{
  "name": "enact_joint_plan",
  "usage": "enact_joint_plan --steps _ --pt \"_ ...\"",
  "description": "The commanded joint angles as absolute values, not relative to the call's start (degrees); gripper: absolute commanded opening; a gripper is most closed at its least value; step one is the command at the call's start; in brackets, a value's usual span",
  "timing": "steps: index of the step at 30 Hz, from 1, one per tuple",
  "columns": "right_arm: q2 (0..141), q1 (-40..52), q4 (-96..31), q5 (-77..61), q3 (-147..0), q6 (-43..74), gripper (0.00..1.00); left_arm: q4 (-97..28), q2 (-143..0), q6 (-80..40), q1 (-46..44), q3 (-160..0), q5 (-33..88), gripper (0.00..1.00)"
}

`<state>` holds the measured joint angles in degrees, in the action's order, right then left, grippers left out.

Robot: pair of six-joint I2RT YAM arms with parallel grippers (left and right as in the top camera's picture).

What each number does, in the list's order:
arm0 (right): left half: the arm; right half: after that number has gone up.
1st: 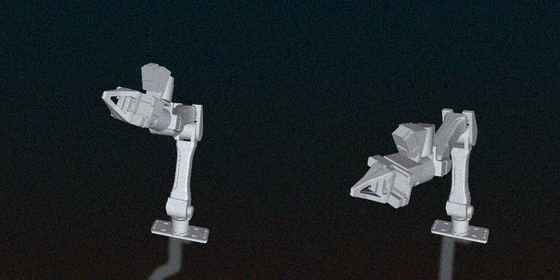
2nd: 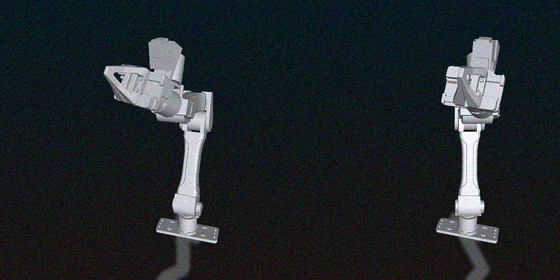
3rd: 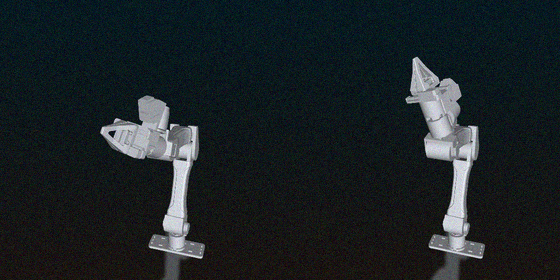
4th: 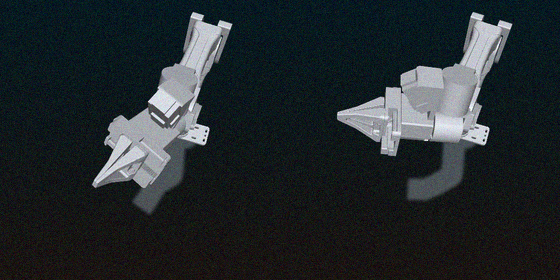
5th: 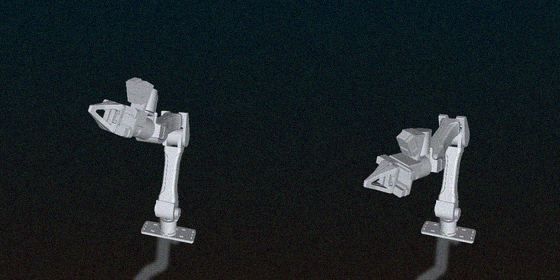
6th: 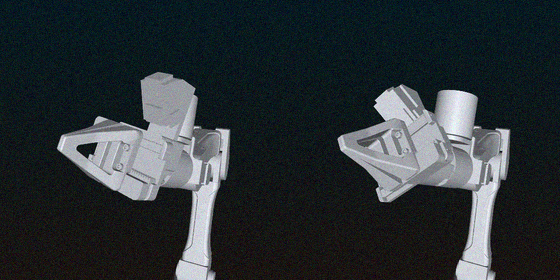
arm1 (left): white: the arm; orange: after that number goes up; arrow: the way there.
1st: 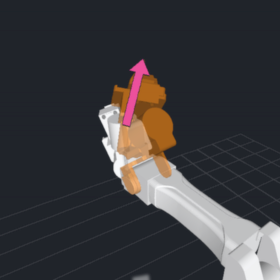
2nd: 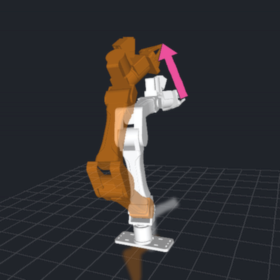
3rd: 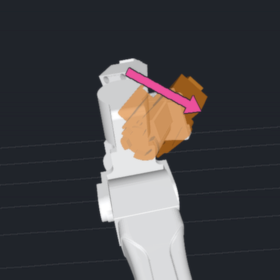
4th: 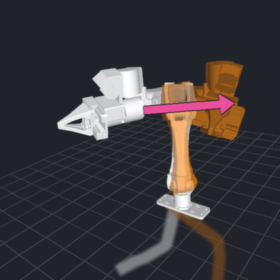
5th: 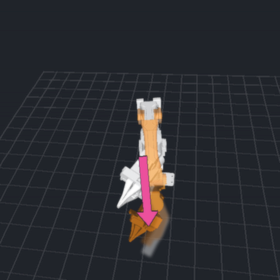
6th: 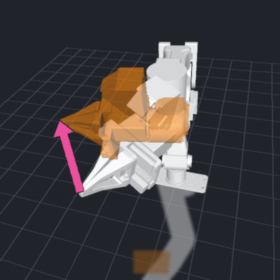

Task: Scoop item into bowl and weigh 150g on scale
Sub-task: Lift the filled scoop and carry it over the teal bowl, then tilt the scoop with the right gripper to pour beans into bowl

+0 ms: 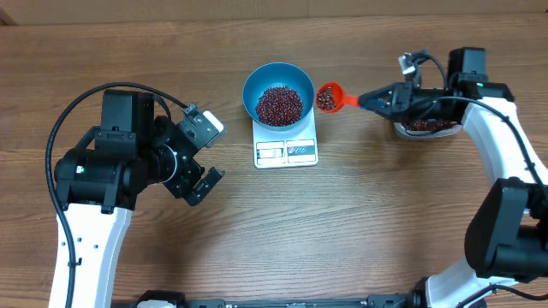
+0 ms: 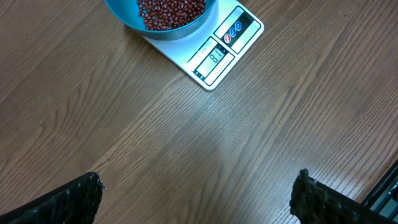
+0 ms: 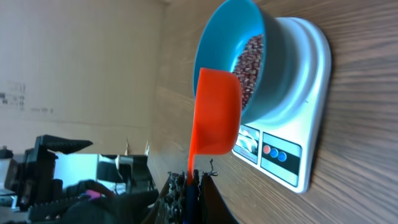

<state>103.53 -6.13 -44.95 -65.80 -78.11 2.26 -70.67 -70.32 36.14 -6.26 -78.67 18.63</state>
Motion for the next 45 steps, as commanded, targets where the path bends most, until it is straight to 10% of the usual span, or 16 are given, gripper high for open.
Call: enact_joint_plan --steps 1,45 --pt "103.79 -3.77 -43.05 -67.16 -79.92 3.01 0.04 -70.63 -70.46 35.59 -6.39 -78.37 18.63 1.00" --pt "103.61 16.51 -23.46 -21.80 -79.92 -30.09 0.04 -70.65 -70.46 35.59 -6.39 -78.37 18.65 1.00"
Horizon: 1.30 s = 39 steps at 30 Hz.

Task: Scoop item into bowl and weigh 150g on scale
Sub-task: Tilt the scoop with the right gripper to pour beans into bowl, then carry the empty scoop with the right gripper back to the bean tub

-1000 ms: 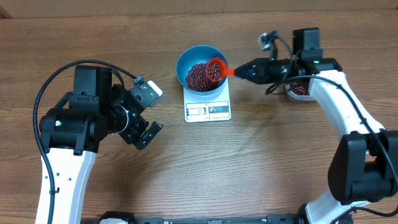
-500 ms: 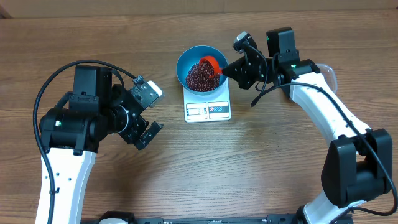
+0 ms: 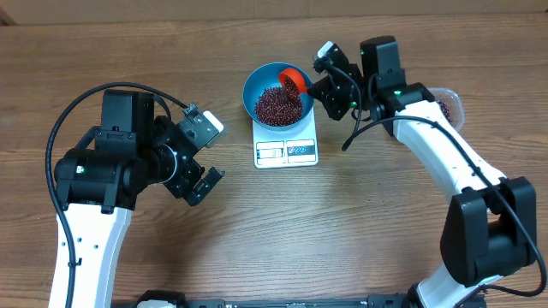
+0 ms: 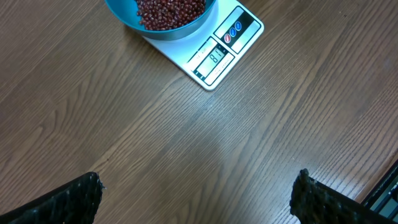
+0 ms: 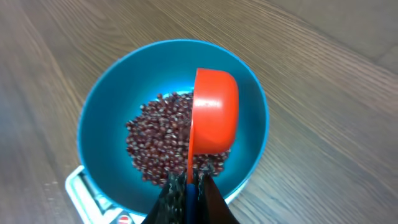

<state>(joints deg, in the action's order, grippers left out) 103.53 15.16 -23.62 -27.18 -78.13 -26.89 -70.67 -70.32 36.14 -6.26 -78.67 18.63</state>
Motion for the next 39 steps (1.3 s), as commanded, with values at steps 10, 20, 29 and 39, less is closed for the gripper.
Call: enact_joint_plan --steps 10,20,29,39 --pt "100.99 20.29 -23.38 -11.35 -79.92 -30.98 0.04 -70.63 -70.46 35.59 -6.39 -78.37 18.65 1.00" --pt "95.66 20.88 -23.33 -10.72 -79.92 -32.01 0.04 -70.65 -70.46 35.59 -6.39 -78.37 18.65 1.00" --pt "92.92 20.88 -28.08 -16.43 -79.88 -29.87 0.04 -70.63 -70.46 35.59 -6.39 -78.37 18.65 1.00" --pt "93.21 20.43 -29.78 -16.56 -80.16 -30.09 0.04 -70.65 -70.46 35.59 -6.39 -78.37 18.65 1.00"
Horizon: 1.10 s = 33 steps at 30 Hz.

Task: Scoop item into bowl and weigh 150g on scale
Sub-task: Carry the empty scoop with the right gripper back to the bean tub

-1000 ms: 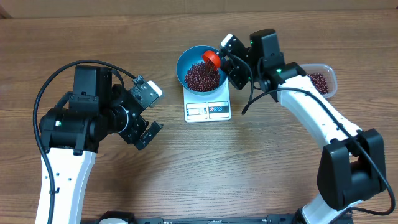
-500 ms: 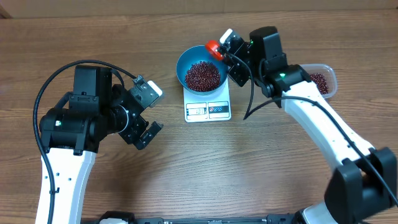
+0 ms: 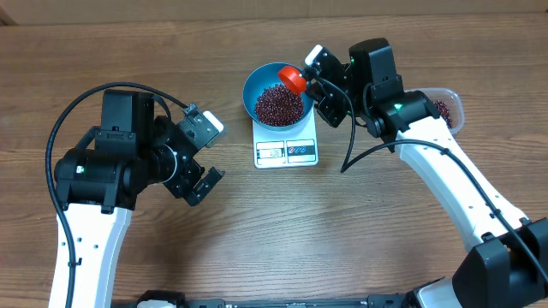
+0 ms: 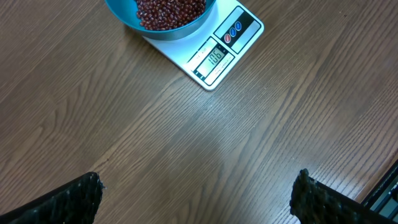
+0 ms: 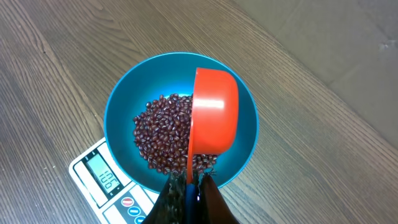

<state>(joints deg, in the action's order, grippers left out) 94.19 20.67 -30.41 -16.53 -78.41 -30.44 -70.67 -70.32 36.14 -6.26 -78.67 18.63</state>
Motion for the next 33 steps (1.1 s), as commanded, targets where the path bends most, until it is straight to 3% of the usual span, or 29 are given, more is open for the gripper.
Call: enact_joint_plan --steps 1,19,33 --pt "92.60 19.99 -29.87 -16.60 -80.31 -30.02 0.04 -70.65 -70.46 35.59 -6.39 -78.37 18.65 1.00" --pt "86.28 -7.90 -40.73 -14.92 -80.38 -19.05 0.04 -70.63 -70.46 35.59 -6.39 -78.37 18.65 1.00" --pt "91.24 -9.78 -50.94 3.46 -80.20 -19.90 0.04 -70.63 -70.46 35.59 -6.39 -78.37 18.65 1.00"
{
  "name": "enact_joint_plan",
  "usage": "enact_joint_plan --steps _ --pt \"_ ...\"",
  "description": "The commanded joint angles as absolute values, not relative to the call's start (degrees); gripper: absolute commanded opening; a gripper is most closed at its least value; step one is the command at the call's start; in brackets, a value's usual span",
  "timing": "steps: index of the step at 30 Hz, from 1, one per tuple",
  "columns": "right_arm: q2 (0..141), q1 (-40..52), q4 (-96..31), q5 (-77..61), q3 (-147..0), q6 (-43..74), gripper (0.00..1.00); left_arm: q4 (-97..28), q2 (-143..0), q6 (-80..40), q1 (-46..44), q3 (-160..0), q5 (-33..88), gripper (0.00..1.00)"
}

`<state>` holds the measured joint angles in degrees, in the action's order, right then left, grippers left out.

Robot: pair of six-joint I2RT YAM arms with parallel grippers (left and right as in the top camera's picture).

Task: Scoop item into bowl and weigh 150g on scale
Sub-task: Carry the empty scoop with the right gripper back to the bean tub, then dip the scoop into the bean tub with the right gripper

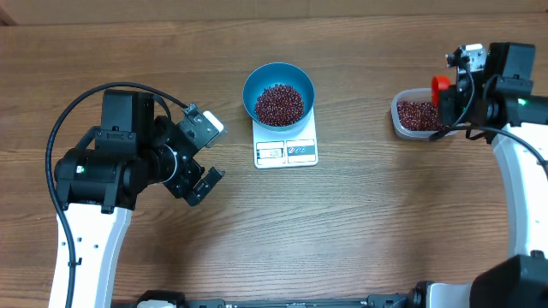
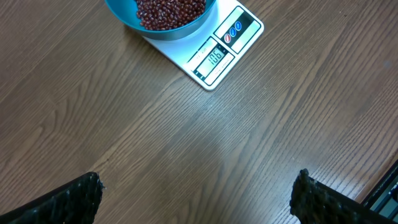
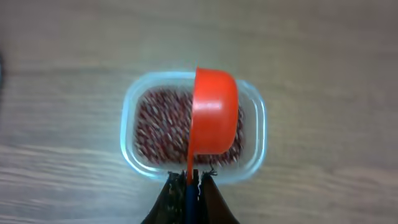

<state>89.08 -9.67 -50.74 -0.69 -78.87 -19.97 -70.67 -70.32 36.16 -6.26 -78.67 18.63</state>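
A blue bowl (image 1: 278,92) heaped with red beans stands on the white scale (image 1: 286,145) at the table's middle; the scale's display (image 2: 216,57) is lit. My right gripper (image 3: 188,180) is shut on the handle of an orange scoop (image 3: 215,111), holding it above a clear tub of red beans (image 1: 416,115) at the far right. The scoop's underside faces the wrist camera, so its contents are hidden. My left gripper (image 2: 196,193) hangs open over bare wood, well left of and nearer than the scale.
The wooden table (image 1: 342,222) stretches around the scale and tub. A black cable (image 1: 81,103) loops over the left arm. The tub sits near the table's right edge.
My right gripper has carried the orange scoop from over the blue bowl to above the clear tub at the far right. The left arm and the scale's bowl have not moved.
The right gripper held the scoop full of beans just right of the bowl. Then the scoop was tipped over the bowl, and the bean heap grew while the display's reading changed. Now the scoop is back over the tub.
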Motion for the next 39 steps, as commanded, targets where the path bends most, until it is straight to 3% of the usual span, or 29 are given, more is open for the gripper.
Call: enact_joint_plan --steps 1,14,39 --pt "92.38 -9.78 -50.76 3.97 -80.20 -19.90 0.04 -70.65 -70.46 35.59 -6.39 -78.37 18.65 1.00" --pt "102.32 -9.41 -47.90 9.17 -80.20 -19.68 0.04 -70.65 -70.46 35.59 -6.39 -78.37 18.63 0.99" --pt "102.89 -11.09 -50.92 -14.48 -80.25 -14.70 0.04 -70.65 -70.46 35.59 -6.39 -78.37 18.63 1.00"
